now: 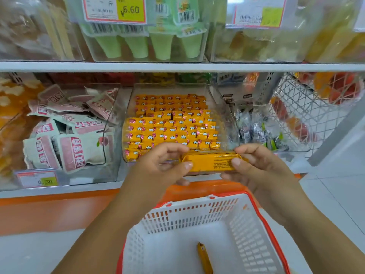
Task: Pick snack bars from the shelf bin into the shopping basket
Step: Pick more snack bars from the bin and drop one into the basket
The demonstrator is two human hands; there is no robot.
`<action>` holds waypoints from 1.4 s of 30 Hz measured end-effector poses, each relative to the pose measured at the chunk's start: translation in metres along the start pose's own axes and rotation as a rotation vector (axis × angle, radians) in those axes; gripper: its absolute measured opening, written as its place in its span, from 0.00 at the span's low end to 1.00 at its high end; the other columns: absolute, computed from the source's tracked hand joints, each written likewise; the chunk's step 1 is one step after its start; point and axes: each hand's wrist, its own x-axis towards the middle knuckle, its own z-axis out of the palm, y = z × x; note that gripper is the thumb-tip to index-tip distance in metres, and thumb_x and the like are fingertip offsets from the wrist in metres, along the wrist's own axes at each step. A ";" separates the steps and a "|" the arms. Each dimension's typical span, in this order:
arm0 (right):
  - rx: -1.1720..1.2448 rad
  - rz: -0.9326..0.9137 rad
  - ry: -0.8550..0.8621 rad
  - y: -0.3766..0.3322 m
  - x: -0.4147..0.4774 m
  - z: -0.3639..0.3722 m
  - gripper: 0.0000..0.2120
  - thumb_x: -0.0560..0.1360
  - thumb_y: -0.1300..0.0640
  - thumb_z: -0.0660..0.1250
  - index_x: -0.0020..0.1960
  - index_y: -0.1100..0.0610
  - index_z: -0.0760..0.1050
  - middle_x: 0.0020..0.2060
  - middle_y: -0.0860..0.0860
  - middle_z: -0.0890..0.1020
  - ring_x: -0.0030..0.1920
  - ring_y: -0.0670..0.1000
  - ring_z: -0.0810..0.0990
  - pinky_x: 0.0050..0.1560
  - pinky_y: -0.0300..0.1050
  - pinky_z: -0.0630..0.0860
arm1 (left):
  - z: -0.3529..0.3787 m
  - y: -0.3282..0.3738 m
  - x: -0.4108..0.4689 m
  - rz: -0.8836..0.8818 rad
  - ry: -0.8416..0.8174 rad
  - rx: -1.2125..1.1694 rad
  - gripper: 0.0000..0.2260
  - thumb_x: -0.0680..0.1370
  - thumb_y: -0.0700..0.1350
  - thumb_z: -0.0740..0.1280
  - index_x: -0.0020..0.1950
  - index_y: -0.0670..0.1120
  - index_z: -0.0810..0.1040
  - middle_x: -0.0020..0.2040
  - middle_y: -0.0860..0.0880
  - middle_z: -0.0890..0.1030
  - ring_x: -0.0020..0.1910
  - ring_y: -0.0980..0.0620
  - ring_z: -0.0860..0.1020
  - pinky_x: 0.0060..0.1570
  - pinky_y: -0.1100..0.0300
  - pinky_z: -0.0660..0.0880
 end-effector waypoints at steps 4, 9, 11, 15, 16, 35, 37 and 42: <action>0.062 0.074 -0.092 -0.006 0.010 -0.003 0.18 0.63 0.61 0.72 0.52 0.63 0.73 0.48 0.60 0.85 0.48 0.57 0.85 0.45 0.45 0.82 | -0.006 -0.002 0.008 -0.028 0.010 -0.229 0.11 0.70 0.41 0.70 0.51 0.50 0.84 0.53 0.47 0.85 0.46 0.44 0.85 0.47 0.55 0.82; 0.079 0.106 -0.085 -0.008 0.017 -0.003 0.22 0.63 0.60 0.70 0.55 0.65 0.74 0.48 0.61 0.85 0.46 0.59 0.86 0.42 0.44 0.83 | -0.008 0.000 0.012 -0.042 0.028 -0.335 0.12 0.74 0.38 0.65 0.52 0.47 0.84 0.49 0.44 0.86 0.44 0.44 0.86 0.40 0.61 0.81; 0.076 0.107 -0.091 -0.007 0.019 -0.004 0.22 0.65 0.59 0.69 0.57 0.65 0.74 0.50 0.63 0.85 0.47 0.61 0.86 0.43 0.44 0.83 | -0.008 -0.001 0.011 -0.051 0.009 -0.328 0.12 0.78 0.37 0.62 0.54 0.47 0.83 0.49 0.42 0.86 0.47 0.42 0.85 0.43 0.60 0.82; 0.109 0.123 -0.130 -0.004 0.019 -0.004 0.19 0.73 0.64 0.62 0.63 0.68 0.72 0.53 0.64 0.83 0.52 0.64 0.84 0.48 0.46 0.83 | -0.009 -0.001 0.009 -0.040 -0.002 -0.320 0.13 0.77 0.41 0.63 0.58 0.48 0.82 0.50 0.41 0.86 0.50 0.42 0.85 0.46 0.60 0.82; 0.126 0.131 -0.147 -0.003 0.018 -0.005 0.19 0.73 0.65 0.61 0.64 0.67 0.71 0.54 0.64 0.83 0.53 0.64 0.84 0.49 0.46 0.83 | -0.011 0.000 0.007 -0.036 -0.013 -0.336 0.14 0.75 0.42 0.64 0.59 0.49 0.82 0.51 0.41 0.86 0.51 0.43 0.85 0.47 0.60 0.82; -0.132 -0.148 0.098 0.012 0.020 0.003 0.15 0.62 0.51 0.72 0.45 0.54 0.74 0.40 0.48 0.85 0.36 0.57 0.85 0.43 0.50 0.82 | 0.001 0.004 0.006 0.065 0.259 -0.125 0.10 0.78 0.38 0.66 0.55 0.52 0.75 0.44 0.49 0.86 0.41 0.49 0.86 0.37 0.59 0.82; -0.151 -0.148 0.071 0.013 0.020 0.002 0.11 0.64 0.50 0.72 0.44 0.52 0.78 0.43 0.51 0.85 0.38 0.58 0.85 0.42 0.45 0.81 | -0.001 0.004 0.005 0.093 0.258 -0.124 0.08 0.78 0.37 0.66 0.52 0.49 0.77 0.44 0.48 0.86 0.41 0.49 0.85 0.35 0.62 0.81; -0.150 -0.096 -0.031 0.016 0.020 0.001 0.21 0.61 0.40 0.78 0.49 0.49 0.81 0.50 0.55 0.86 0.45 0.57 0.86 0.47 0.43 0.81 | -0.007 -0.001 0.006 0.048 0.218 -0.093 0.11 0.69 0.50 0.70 0.50 0.52 0.83 0.44 0.51 0.86 0.42 0.48 0.86 0.41 0.59 0.82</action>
